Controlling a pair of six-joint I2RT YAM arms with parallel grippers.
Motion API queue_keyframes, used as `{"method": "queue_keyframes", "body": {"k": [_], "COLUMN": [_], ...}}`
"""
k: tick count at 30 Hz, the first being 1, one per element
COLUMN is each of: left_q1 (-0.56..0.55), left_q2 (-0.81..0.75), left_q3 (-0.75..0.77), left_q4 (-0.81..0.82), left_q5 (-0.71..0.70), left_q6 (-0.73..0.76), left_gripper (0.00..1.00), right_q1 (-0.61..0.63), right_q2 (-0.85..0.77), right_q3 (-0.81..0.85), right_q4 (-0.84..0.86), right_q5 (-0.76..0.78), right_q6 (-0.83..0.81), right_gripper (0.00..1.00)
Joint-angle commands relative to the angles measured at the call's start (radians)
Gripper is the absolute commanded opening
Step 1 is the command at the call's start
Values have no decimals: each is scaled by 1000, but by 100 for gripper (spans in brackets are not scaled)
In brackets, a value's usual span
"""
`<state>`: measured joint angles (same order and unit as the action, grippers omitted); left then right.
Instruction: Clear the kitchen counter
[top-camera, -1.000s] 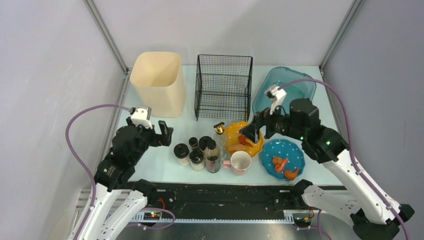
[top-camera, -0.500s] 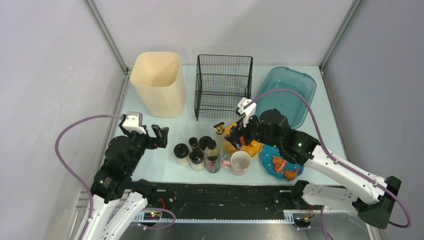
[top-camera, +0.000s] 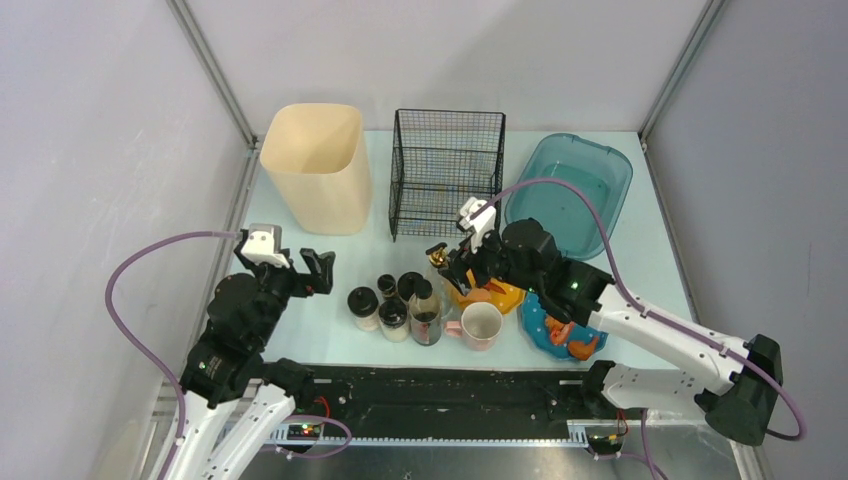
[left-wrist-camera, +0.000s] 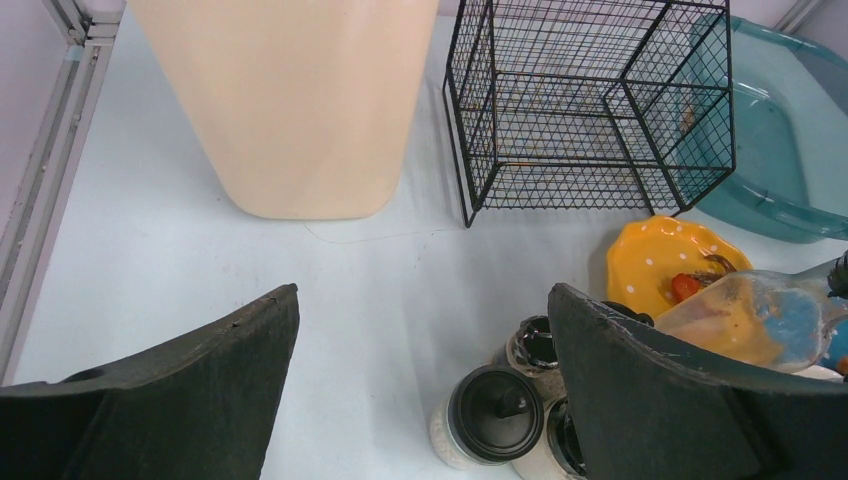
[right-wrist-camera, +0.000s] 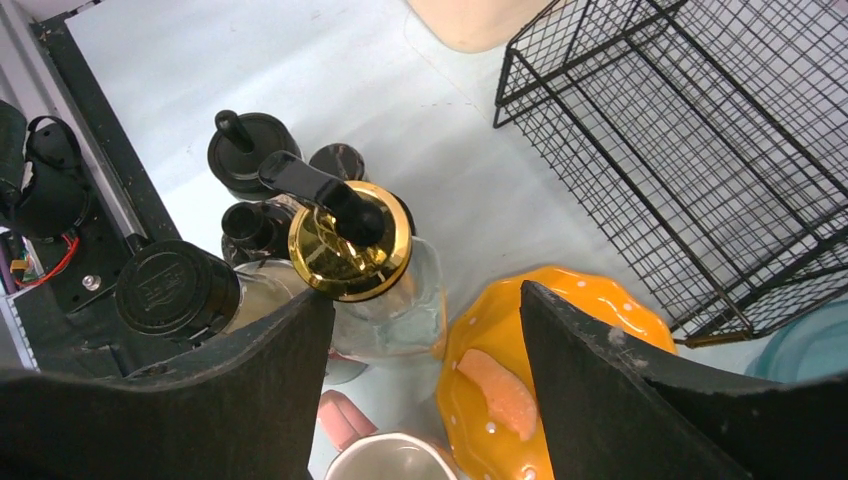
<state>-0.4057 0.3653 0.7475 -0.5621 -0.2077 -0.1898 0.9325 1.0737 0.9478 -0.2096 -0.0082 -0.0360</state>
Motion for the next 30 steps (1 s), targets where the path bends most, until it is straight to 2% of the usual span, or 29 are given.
{"method": "queue_keyframes", "body": {"k": [1, 14, 22, 30], "left_q1": [-4, -4, -4, -4], "left_q2": [-4, 4, 4, 10], "left_q3": [-11, -13, -16, -16], "left_q4": [36, 36, 36, 37], "left_q5": [-19, -22, -22, -21], "left_q6": [18, 24, 24, 21], "left_gripper": [98, 99, 98, 98], "right_q1": [6, 27, 37, 35], "right_q2": [16, 39, 28, 32], "right_q3": [-10, -96, -183, -241], "right_q4": [94, 275, 394, 498], "right_q5": [-35, -82, -44, -24], "right_q6": [12, 81, 96, 111], "right_gripper": [72, 65, 57, 55]}}
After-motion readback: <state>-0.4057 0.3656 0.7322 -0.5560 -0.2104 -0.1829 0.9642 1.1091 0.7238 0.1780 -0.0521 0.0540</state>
